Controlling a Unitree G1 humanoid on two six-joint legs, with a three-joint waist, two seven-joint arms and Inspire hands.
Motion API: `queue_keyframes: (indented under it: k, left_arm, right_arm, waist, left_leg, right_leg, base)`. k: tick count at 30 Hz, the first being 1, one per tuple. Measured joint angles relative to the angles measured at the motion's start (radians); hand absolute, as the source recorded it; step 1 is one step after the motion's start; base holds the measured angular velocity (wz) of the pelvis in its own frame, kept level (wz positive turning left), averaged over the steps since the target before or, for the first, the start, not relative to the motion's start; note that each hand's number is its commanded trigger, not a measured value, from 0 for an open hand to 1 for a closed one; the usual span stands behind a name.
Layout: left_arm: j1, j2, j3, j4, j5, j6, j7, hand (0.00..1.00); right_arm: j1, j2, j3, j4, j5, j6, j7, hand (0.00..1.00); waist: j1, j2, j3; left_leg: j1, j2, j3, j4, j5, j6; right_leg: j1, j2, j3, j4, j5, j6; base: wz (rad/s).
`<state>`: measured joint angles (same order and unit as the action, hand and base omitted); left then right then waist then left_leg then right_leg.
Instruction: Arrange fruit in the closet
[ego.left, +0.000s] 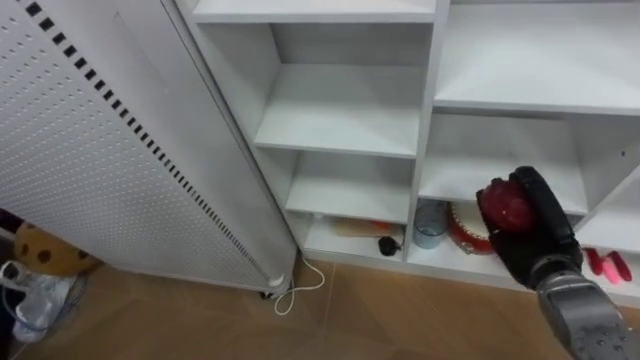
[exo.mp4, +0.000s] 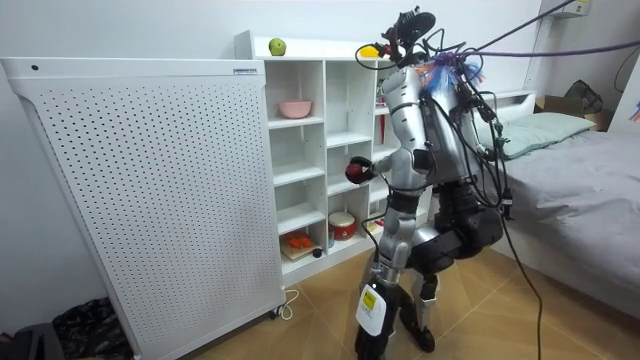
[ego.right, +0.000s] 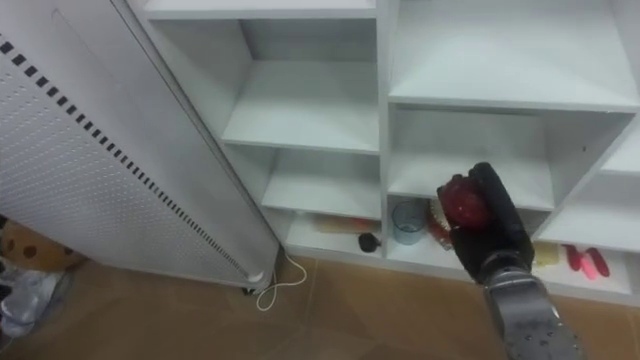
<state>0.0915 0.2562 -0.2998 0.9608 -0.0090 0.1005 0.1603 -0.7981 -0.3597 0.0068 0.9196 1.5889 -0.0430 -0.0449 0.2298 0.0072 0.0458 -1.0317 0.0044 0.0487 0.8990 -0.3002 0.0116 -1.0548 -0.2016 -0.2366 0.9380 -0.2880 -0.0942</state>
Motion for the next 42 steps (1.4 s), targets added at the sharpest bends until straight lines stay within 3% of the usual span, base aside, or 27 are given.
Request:
queue_keyframes:
  k: [8,9,10,11,14,21,30,42]
  left_arm:
    - [0.023,0.001,0.000,-0.040,0.002,-0.010,0.027,0.00]
    - [0.029,0.003,0.000,-0.040,0.002,-0.012,0.028,0.00]
    - [0.038,0.005,0.000,-0.041,0.002,-0.013,0.030,0.00]
    - [0.042,0.005,0.000,-0.040,0.003,-0.013,0.031,0.00]
    - [0.052,0.006,0.000,-0.041,0.003,-0.014,0.032,0.00]
    - [0.063,0.006,0.000,-0.041,0.004,-0.021,0.032,0.00]
    - [0.080,0.007,0.000,-0.041,0.005,-0.059,0.037,0.00]
    - [0.095,0.007,0.000,-0.041,0.004,-0.080,0.071,0.00]
  right_arm:
    - [-0.047,-0.012,-0.063,-0.013,0.037,-0.043,-0.043,1.00]
    - [-0.047,-0.012,-0.072,-0.017,0.044,-0.048,-0.050,0.64]
    - [-0.047,-0.012,-0.073,-0.023,0.049,-0.053,-0.058,0.45]
    - [-0.047,-0.012,-0.074,-0.027,0.051,-0.054,-0.063,0.00]
    - [-0.047,-0.015,-0.074,-0.035,0.054,-0.070,-0.077,0.00]
    - [-0.047,-0.017,-0.079,-0.059,0.065,-0.090,-0.109,0.00]
    - [-0.047,-0.020,-0.079,-0.073,0.069,-0.113,-0.158,0.00]
    - [-0.047,-0.026,-0.079,-0.073,0.073,-0.123,-0.170,0.00]
  waist:
    - [0.002,0.004,-0.0023]
    - [0.004,0.004,-0.0027]
    - [0.005,0.006,-0.0040]
    - [0.005,0.007,-0.0046]
    - [0.003,0.011,-0.0070]
    - [0.020,0.022,-0.0138]
    - [0.022,0.022,-0.0142]
    - [0.018,0.022,-0.0142]
  left_leg:
    - [-0.007,-0.003,0.005,0.046,-0.019,0.014]
    - [-0.007,-0.002,0.005,0.052,-0.020,0.016]
    - [-0.008,-0.002,0.006,0.059,-0.024,0.019]
    - [-0.008,-0.003,0.006,0.060,-0.025,0.019]
    - [-0.007,-0.016,0.006,0.067,-0.025,0.020]
    - [-0.007,-0.016,0.006,0.072,-0.026,0.022]
    - [-0.007,-0.016,0.006,0.075,-0.026,0.022]
    - [-0.002,-0.016,0.006,0.077,-0.026,0.022]
  right_leg:
    - [0.008,-0.024,-0.010,0.043,-0.022,0.013]
    - [0.007,-0.025,-0.009,0.048,-0.024,0.014]
    - [0.007,-0.026,-0.008,0.054,-0.028,0.015]
    - [0.007,-0.027,-0.008,0.055,-0.029,0.015]
    - [0.006,-0.042,-0.008,0.073,-0.035,0.016]
    - [0.006,-0.044,-0.007,0.077,-0.038,0.016]
    - [0.002,-0.047,0.001,0.086,-0.040,0.019]
    - [0.005,-0.042,0.003,0.086,-0.040,0.020]
  base:
    - [0.08]
    - [0.00]
    - [0.00]
    - [0.00]
    - [0.08]
    - [0.01]
    - [0.00]
    - [0.00]
